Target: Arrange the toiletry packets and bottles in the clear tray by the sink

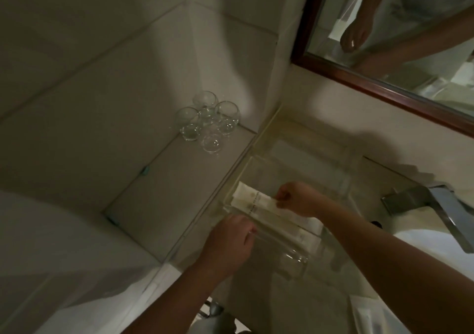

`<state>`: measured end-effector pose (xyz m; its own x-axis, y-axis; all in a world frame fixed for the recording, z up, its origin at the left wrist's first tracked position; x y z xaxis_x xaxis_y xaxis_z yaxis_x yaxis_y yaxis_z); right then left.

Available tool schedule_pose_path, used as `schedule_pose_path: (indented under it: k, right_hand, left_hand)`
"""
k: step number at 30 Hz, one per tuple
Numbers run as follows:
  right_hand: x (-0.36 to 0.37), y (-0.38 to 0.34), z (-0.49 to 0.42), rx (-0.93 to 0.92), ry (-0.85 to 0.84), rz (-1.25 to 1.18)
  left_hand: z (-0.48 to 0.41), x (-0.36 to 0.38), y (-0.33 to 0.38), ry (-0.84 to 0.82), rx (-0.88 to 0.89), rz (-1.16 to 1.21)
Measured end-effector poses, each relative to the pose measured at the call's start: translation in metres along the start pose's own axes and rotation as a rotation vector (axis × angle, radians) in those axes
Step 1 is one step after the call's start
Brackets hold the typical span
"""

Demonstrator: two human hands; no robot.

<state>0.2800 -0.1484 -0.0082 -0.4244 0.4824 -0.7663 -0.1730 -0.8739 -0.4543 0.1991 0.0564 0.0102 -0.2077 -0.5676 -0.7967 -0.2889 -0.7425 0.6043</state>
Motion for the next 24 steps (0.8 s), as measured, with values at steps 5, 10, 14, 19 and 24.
schedule_pose_path:
  k: [5, 10, 14, 19, 24]
  right_hand:
    - [0.01, 0.0, -0.002, 0.015, 0.014, 0.023]
    - [0.013, 0.007, -0.001, 0.037, 0.066, -0.007]
    - [0.015, 0.008, 0.0, 0.053, 0.11, -0.022]
    - [0.018, 0.008, 0.003, 0.046, 0.136, -0.008]
    - [0.019, 0.01, 0.008, 0.054, 0.161, -0.014]
  left_hand:
    - [-0.02, 0.019, 0.005, -0.161, 0.068, -0.228]
    - [-0.023, 0.029, 0.002, -0.211, 0.126, -0.377]
    - [-0.024, 0.027, 0.003, -0.173, 0.128, -0.381]
    - [-0.028, 0.03, 0.004, -0.143, 0.133, -0.368]
    - [-0.032, 0.041, -0.004, -0.282, 0.095, -0.427]
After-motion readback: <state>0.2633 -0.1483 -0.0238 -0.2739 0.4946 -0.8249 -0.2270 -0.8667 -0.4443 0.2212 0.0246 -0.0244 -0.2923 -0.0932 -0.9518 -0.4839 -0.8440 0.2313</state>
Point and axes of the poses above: each hand's wrist, its own z-axis away from the middle knuckle, its own x-axis out of the palm, y = z × x, the point moved 3 cm from there along -z, towards the middle knuckle, and after that the axes turned 9 degrees about y, right-handed, at the moved point
